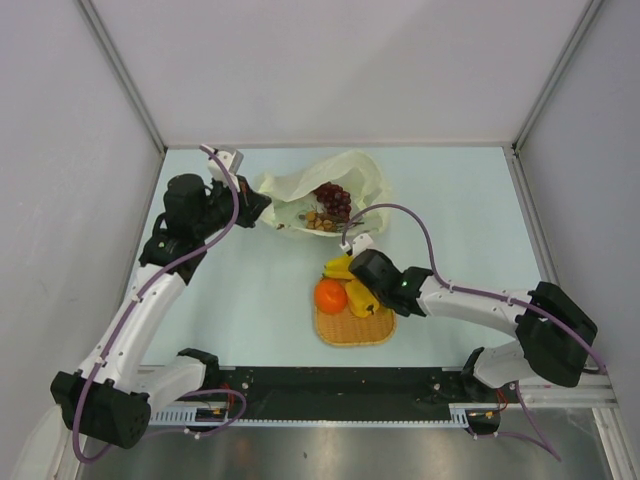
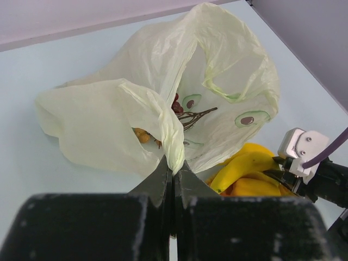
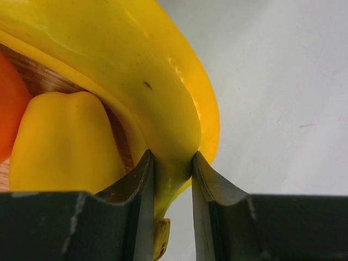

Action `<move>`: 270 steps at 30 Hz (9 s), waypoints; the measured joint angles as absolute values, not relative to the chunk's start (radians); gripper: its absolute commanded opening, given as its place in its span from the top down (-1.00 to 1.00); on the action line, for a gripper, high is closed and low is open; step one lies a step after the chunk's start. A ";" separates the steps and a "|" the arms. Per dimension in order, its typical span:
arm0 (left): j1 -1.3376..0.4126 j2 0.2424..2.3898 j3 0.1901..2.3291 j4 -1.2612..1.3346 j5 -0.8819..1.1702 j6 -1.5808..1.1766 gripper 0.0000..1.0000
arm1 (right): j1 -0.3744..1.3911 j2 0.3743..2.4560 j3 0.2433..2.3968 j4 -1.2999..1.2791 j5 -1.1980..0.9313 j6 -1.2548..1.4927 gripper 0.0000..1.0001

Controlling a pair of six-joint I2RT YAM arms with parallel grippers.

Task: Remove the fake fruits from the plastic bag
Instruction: Place the fake fruit on the plate, then adjust the plastic bag at the center of the board, then take out the fake fruit from the plastic bag, then place the fake fruit on the plate.

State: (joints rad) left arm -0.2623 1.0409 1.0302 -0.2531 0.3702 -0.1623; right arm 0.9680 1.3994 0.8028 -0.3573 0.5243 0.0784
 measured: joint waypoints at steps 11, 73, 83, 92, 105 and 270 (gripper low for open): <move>-0.262 1.040 1.026 -0.247 0.371 -0.175 0.99 | 1.007 1.403 0.805 -0.358 0.473 0.079 0.05; -0.468 1.261 1.169 -0.353 0.404 0.156 1.00 | 0.214 1.738 1.205 0.011 0.380 0.011 0.75; -0.471 1.295 1.102 -0.365 0.183 0.093 0.99 | 0.399 1.738 1.190 -0.039 0.073 0.011 0.46; -0.375 1.347 1.075 -0.346 -0.068 -0.024 0.99 | 0.481 1.840 1.246 -0.018 -0.014 0.019 0.22; -0.384 1.349 1.220 -0.369 0.125 -0.062 0.99 | 0.477 2.270 1.763 -0.050 -0.024 0.008 -0.99; -0.440 1.131 1.055 -0.375 0.179 -0.010 0.99 | 1.059 1.488 0.926 -0.615 -0.199 0.318 -0.53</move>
State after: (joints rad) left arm -0.4400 1.1313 1.0546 -0.3748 0.1791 -0.0101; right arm 1.0592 1.4883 0.9264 -0.6151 -0.1989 0.3180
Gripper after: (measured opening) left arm 0.009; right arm 0.746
